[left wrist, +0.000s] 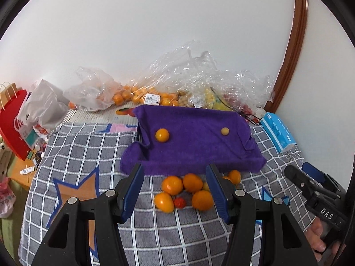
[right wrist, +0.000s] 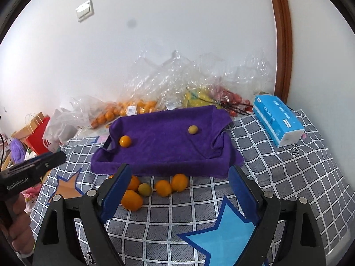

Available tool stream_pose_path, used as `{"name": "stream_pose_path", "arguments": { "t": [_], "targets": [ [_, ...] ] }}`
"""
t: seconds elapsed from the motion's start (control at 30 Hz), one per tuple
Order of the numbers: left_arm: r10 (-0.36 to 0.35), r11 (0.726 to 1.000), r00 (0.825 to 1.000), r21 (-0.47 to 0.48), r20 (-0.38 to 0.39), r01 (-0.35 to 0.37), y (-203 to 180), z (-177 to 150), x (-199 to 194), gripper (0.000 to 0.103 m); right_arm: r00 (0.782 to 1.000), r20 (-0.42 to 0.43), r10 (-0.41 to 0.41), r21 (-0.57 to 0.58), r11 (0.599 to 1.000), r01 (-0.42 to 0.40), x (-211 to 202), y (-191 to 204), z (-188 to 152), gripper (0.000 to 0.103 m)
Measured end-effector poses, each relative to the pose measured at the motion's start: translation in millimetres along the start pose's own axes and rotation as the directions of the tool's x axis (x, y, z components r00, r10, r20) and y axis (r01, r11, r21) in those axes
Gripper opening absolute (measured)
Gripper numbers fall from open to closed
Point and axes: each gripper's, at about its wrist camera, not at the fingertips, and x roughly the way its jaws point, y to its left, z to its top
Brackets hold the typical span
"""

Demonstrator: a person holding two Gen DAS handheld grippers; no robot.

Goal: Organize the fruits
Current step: 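Withdraw both open grippers from the towel back toward the fruit row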

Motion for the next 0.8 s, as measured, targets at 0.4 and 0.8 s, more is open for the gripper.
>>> {"name": "stream_pose_path", "arguments": {
  "t": [0.4,0.8],
  "targets": [
    [0.020,0.999,0.999,-0.039,-0.042,-0.021,22.3,-31.3,14.0,0.056,0.998,0.062,-0.018,-0.011,1.000,0.018,-1.6,0.0,-26.2,0.088],
    [0.040,0.997,0.995,-0.066,-0.087,-0.046,47.0,-41.7,39.0,0.056,0.997,-0.071,0.005,-0.011,1.000,-0.006,46.2,0.2,-34.5,0.065]
  ]
}}
